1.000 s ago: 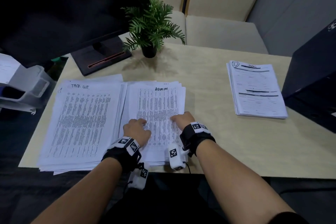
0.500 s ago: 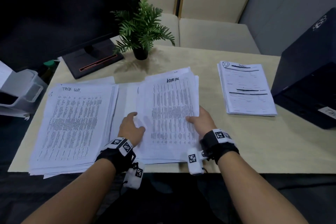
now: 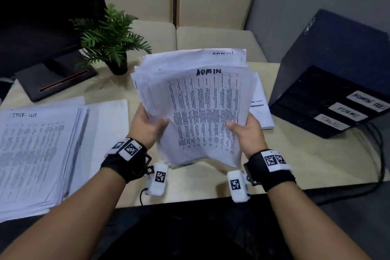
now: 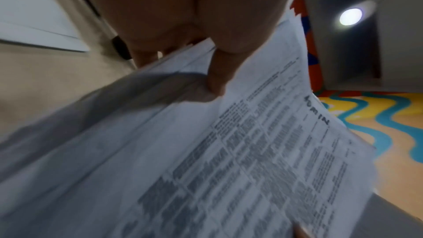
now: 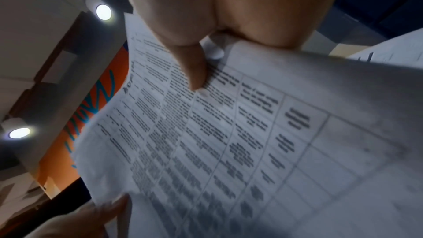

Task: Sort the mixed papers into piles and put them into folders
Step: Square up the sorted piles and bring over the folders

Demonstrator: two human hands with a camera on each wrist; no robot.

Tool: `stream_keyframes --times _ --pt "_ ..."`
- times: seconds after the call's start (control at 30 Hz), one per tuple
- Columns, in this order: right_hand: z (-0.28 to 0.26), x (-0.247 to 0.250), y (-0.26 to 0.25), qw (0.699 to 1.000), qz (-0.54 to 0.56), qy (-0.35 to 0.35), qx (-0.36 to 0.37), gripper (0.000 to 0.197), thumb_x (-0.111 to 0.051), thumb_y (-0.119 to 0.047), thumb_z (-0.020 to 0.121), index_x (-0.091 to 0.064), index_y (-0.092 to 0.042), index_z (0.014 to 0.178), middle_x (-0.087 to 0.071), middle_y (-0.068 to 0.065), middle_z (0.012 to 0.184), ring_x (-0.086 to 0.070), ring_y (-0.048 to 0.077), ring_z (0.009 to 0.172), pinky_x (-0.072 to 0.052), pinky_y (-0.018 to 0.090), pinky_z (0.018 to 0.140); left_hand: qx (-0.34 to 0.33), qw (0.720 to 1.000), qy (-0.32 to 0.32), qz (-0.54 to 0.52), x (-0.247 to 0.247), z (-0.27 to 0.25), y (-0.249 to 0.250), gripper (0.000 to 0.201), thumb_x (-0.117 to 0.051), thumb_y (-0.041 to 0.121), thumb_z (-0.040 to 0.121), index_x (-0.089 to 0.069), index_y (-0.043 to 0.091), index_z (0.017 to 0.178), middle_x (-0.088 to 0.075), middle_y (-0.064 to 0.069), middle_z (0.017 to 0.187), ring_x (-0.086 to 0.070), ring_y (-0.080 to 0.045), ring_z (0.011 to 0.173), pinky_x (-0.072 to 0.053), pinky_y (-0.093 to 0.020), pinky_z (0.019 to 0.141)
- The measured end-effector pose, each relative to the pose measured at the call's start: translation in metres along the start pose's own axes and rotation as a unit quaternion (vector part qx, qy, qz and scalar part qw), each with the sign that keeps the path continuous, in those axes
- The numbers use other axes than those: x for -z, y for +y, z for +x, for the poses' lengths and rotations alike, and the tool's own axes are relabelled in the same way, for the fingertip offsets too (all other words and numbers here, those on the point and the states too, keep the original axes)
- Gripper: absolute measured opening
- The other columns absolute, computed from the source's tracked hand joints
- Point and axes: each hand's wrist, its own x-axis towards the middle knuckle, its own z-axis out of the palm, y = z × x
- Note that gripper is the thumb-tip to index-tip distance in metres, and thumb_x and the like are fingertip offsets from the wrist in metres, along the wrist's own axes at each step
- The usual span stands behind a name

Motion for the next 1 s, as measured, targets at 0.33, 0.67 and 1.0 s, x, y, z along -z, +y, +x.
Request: stream_keyframes --times 0.33,0.67,1.0 --pt "0.005 0.008 0.009 0.998 0.062 0.020 0.017 0.040 -0.070 0.006 0.077 -0.057 0.000 0.113 -0.070 0.008 0.101 -0.069 0.011 0.088 -0.056 0.025 0.073 -0.068 0.997 0.006 0.029 -0.016 -0.022 0.009 0.059 -0.070 0.001 0.075 -0.039 0.018 0.122 -0.058 -0.001 0.113 -0.059 -0.008 0.104 -0.051 -0.022 0.087" --pt "0.000 0.002 -0.014 0.993 0.072 0.074 0.063 0.052 -0.066 0.009 0.083 -0.045 -0.011 0.126 -0.063 -0.001 0.104 -0.065 -0.001 0.088 -0.053 0.019 0.075 -0.125 0.990 0.052 0.045 -0.029 -0.018 0.032 0.060 -0.058 -0.009 0.085 -0.032 0.016 0.133 -0.060 -0.001 0.108 -0.061 -0.001 0.100 -0.052 -0.027 0.091" --pt "-0.002 -0.001 -0.033 0.948 -0.173 0.112 0.242 0.041 -0.072 -0.024 0.078 -0.063 -0.017 0.117 -0.046 0.007 0.129 -0.044 0.001 0.117 -0.037 0.014 0.104 -0.201 0.919 0.070 0.332 -0.044 -0.025 0.072 0.064 -0.065 0.019 0.083 -0.041 0.036 0.140 -0.024 -0.005 0.144 -0.036 -0.008 0.119 -0.039 -0.025 0.102"
